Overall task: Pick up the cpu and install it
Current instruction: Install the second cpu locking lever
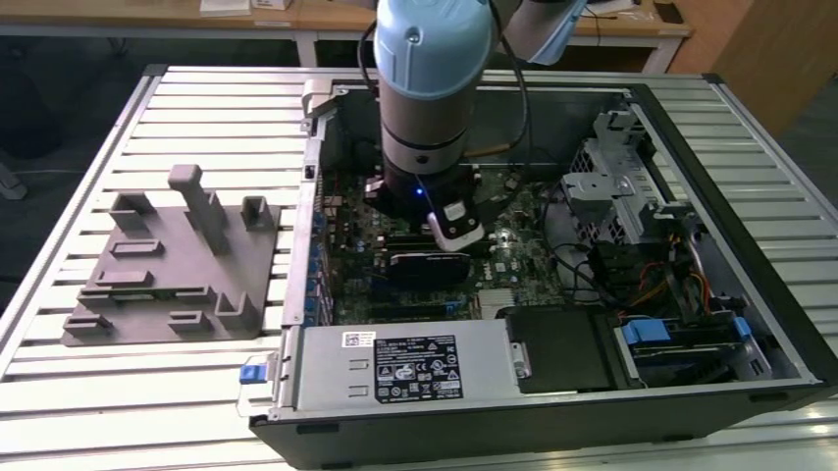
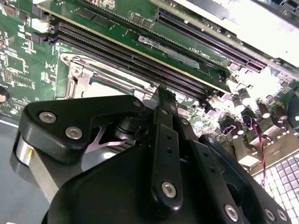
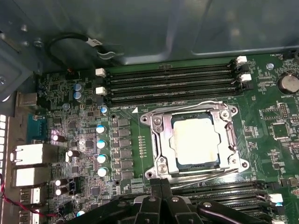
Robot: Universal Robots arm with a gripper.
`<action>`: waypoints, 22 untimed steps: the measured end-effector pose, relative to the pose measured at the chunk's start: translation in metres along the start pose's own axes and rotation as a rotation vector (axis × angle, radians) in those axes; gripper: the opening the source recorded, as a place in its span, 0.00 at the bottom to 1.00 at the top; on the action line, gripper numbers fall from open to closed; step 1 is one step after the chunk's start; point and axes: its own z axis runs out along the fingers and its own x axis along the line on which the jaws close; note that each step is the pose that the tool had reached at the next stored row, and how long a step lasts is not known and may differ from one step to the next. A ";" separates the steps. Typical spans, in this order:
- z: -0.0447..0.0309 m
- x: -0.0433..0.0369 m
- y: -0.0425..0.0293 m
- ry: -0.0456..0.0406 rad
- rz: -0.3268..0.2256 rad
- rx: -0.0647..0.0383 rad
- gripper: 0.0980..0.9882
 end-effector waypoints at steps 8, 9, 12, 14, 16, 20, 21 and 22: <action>0.0024 0.0050 -0.0013 0.0001 0.000 -0.001 0.01; 0.0025 0.0050 -0.0014 0.0001 0.000 -0.001 0.01; 0.0024 0.0051 -0.0023 0.0002 0.000 -0.001 0.01; 0.0022 0.0049 -0.0034 0.0001 0.000 -0.001 0.01; 0.0019 0.0047 -0.0046 0.0001 0.000 -0.001 0.01; 0.0012 0.0044 -0.0072 0.0001 0.000 -0.002 0.01; 0.0011 0.0044 -0.0077 0.0003 0.000 -0.003 0.01; 0.0012 0.0044 -0.0078 0.0006 0.000 -0.006 0.01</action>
